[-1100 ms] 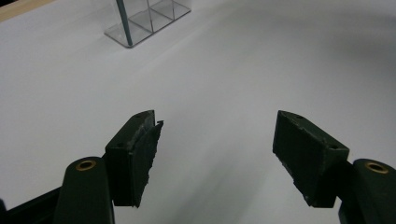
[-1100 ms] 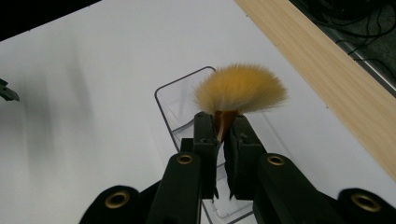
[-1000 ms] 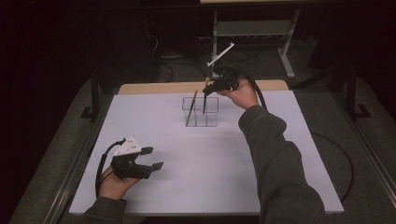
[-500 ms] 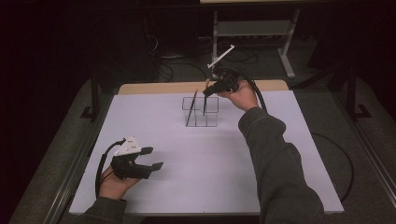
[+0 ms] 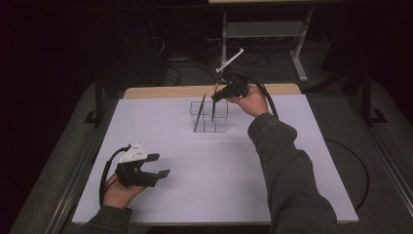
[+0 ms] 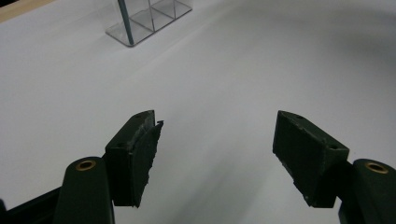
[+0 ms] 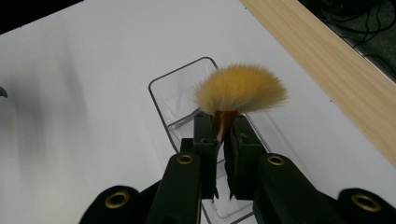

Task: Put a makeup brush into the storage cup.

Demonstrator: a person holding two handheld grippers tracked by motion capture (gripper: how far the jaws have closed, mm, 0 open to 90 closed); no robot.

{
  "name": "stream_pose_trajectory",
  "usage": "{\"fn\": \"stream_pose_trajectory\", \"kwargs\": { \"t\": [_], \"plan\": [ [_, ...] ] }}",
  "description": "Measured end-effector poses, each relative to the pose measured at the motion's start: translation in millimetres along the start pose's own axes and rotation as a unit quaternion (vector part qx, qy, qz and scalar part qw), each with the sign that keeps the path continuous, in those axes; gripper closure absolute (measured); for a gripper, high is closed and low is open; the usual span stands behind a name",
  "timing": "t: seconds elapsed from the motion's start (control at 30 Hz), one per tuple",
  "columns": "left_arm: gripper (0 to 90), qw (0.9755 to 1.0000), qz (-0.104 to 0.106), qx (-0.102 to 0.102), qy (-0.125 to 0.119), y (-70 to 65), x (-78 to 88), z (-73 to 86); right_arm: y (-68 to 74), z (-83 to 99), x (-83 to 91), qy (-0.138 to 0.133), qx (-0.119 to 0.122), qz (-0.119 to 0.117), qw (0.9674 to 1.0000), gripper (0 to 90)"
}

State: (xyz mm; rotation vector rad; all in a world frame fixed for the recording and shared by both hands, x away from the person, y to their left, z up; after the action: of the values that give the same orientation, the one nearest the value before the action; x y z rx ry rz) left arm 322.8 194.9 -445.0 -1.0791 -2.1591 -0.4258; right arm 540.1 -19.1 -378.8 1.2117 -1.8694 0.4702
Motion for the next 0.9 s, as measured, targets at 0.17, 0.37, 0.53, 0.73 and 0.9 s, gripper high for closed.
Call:
{"fn": "stream_pose_trajectory", "kwargs": {
  "t": [0.17, 0.37, 0.53, 0.73, 0.9],
  "plan": [
    [30.1, 1.0000, 0.000, 0.000, 0.001, 0.1, -0.3, 0.3, -0.9, 3.0, -1.6, 0.003, -0.005, -0.001, 1.0000, 82.7],
    [30.1, 1.0000, 0.000, 0.000, 0.001, 0.1, -0.7, 0.4, -1.4, 3.8, -3.9, 0.002, -0.005, 0.000, 1.0000, 82.6],
    [30.1, 1.0000, 0.000, 0.002, -0.001, -0.1, -0.7, 0.1, -1.7, 4.9, -6.5, 0.003, -0.006, 0.000, 1.0000, 82.6],
    [30.1, 1.0000, 0.000, 0.000, 0.000, 0.2, -1.0, 0.2, -1.8, 6.9, -9.7, 0.004, -0.009, -0.001, 1.0000, 82.6],
    [30.1, 1.0000, 0.000, 0.001, -0.001, 0.3, -0.9, 0.2, -1.3, 8.5, -12.1, 0.008, -0.012, -0.004, 0.9999, 82.5]
  ]
}}
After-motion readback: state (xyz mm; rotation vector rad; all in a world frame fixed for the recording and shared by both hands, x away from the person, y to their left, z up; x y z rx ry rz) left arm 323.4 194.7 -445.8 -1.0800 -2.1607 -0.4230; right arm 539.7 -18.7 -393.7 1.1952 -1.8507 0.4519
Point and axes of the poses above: each handheld gripper's, and its own axes: x roughly backward along the jaws, z roughly out of its underside, y roughly to its left, the point moved 9 cm from there along -x, roughly forward along the jaws, and after that the axes turned 6 degrees about y, right-handed, at the moved point
